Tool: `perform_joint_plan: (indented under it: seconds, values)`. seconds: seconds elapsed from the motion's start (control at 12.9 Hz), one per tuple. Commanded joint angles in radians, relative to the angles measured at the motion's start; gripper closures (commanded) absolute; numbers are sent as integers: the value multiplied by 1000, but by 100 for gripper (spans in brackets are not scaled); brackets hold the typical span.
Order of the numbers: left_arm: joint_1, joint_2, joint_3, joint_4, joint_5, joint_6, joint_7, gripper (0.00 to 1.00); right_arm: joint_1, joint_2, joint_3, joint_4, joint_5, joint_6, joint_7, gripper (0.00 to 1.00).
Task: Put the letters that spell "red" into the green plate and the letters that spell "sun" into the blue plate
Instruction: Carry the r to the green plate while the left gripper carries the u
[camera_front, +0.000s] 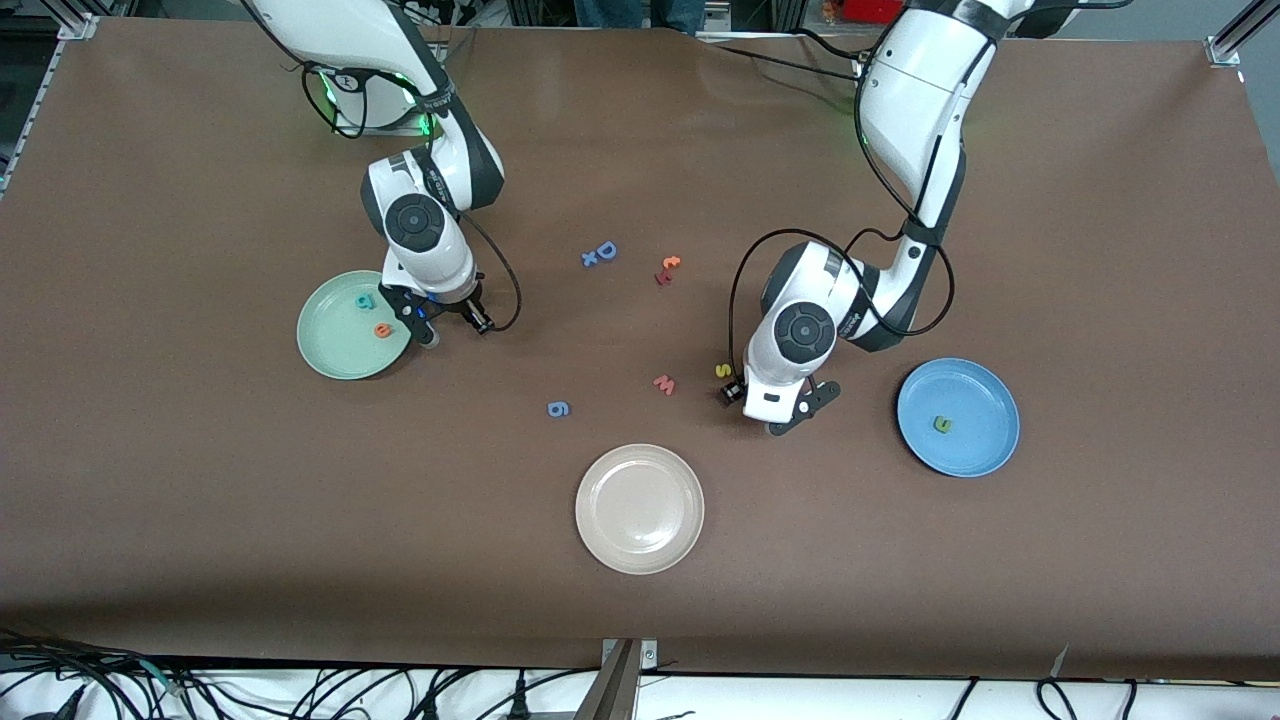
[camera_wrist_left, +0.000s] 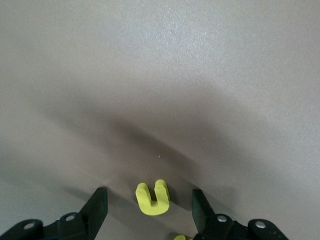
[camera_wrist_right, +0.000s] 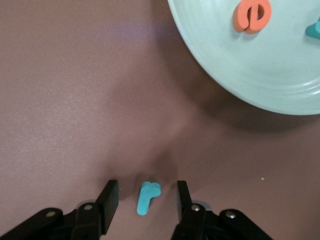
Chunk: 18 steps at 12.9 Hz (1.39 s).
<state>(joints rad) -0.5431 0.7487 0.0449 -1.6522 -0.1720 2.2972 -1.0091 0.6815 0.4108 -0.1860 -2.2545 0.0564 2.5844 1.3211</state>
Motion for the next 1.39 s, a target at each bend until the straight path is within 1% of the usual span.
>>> perform_joint_plan:
  seconds: [0.0, 0.08, 0.15, 0.23, 0.31, 0.39, 0.46, 0.54, 0.62, 0.7, 0.85, 0.93, 1.08, 1.16, 1.31]
  values:
    - [9, -12, 9, -38, -18, 4, 40, 40, -2, 11, 8, -13, 11, 36, 13, 51]
    - [9, -11, 9, -38, -17, 5, 40, 50, -2, 11, 11, -13, 11, 34, 14, 51]
    - [8, -2, 9, -38, -18, 7, 40, 56, -2, 9, 20, -13, 11, 33, 15, 55]
    - [8, 3, 9, -37, -17, 11, 40, 63, -2, 9, 22, -13, 11, 33, 15, 67]
    - [8, 4, 9, -37, -17, 13, 41, 72, -2, 11, 22, -11, 11, 30, 7, 81]
    - [8, 3, 9, -35, -17, 13, 41, 77, -2, 9, 22, -11, 11, 30, -3, 89]
    - [8, 3, 9, -34, -17, 13, 43, 81, -2, 8, 22, -10, 11, 30, -16, 92]
    - [8, 3, 9, -29, -17, 11, 50, 84, -2, 5, 22, -8, 11, 28, -41, 98]
    - [9, 0, 9, -26, -18, 7, 93, 86, -3, 0, 20, -4, 11, 25, -63, 98]
    - [14, -6, 19, -24, -20, 4, 143, 87, -3, -9, 17, 3, 11, 11, -91, 98]
    - [23, -34, 73, -18, -18, -36, 248, 87, -8, -38, 7, 35, 10, -62, -153, 98]
    - [37, -55, 90, -15, -18, -69, 318, 87, -8, -49, -15, 55, 8, -111, -208, 98]
    - [69, -94, 130, 1, -18, -137, 459, 87, -8, -82, -79, 73, 7, -199, -365, 98]
    - [78, -100, 162, 18, -20, -178, 550, 86, -8, -102, -125, 73, 7, -225, -458, 98]
    - [97, -123, 223, 20, -24, -200, 747, 85, -8, -113, -209, 73, 8, -292, -647, 98]
